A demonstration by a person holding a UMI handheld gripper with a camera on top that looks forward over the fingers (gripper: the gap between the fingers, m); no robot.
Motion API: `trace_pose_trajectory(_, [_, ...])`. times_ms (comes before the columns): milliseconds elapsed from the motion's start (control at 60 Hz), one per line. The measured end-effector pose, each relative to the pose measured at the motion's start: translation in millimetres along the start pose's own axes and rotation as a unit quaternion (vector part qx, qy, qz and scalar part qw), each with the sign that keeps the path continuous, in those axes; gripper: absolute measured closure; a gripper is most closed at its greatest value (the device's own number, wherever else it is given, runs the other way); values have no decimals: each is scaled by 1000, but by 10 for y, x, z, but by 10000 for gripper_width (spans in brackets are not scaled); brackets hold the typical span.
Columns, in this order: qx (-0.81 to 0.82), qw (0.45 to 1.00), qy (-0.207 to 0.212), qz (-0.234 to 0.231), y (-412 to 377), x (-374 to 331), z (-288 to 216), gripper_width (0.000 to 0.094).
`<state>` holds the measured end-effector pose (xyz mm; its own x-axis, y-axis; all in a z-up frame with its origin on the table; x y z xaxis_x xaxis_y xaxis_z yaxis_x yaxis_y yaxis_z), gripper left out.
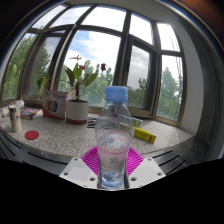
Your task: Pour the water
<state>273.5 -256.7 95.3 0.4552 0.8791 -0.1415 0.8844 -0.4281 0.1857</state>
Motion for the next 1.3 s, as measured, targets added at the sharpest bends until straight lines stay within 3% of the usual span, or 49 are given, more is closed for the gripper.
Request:
trace_pose_trajectory(133, [-40, 997, 29, 65, 68, 45, -594, 641])
trace_pose_trajectory(300, [-171, 965, 117, 161, -121, 72, -1817, 642])
trace_pose_trajectory(517, [-446, 824, 265, 227, -1320, -82, -3307, 641])
trace_pose_trajectory(717, [-659, 634, 368, 171, -2933, -88, -3505, 639])
trace_pose_trajectory(867, [-766, 479, 416, 102, -3802, 26, -3033, 637])
trace_pose_trajectory(983, [-804, 409, 427, 68, -4130, 77, -2667, 636])
trace_pose_trajectory(1183, [-792, 426, 433, 56, -4296, 32, -2694, 636])
trace_pose_trajectory(1300, [-737, 520, 427, 61, -4116, -81, -3029, 637])
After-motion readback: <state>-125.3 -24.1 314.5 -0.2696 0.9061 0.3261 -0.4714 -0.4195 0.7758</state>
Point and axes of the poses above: the point between the fingertips, and its own axes, seen from behind it with the camera up: y to the right, z down, x forward, the way the camera looks, the point moved 1 cm from there along -x, backward, against the way the camera looks, and after that the axes turned 8 degrees about z, right-handed, at the moved point
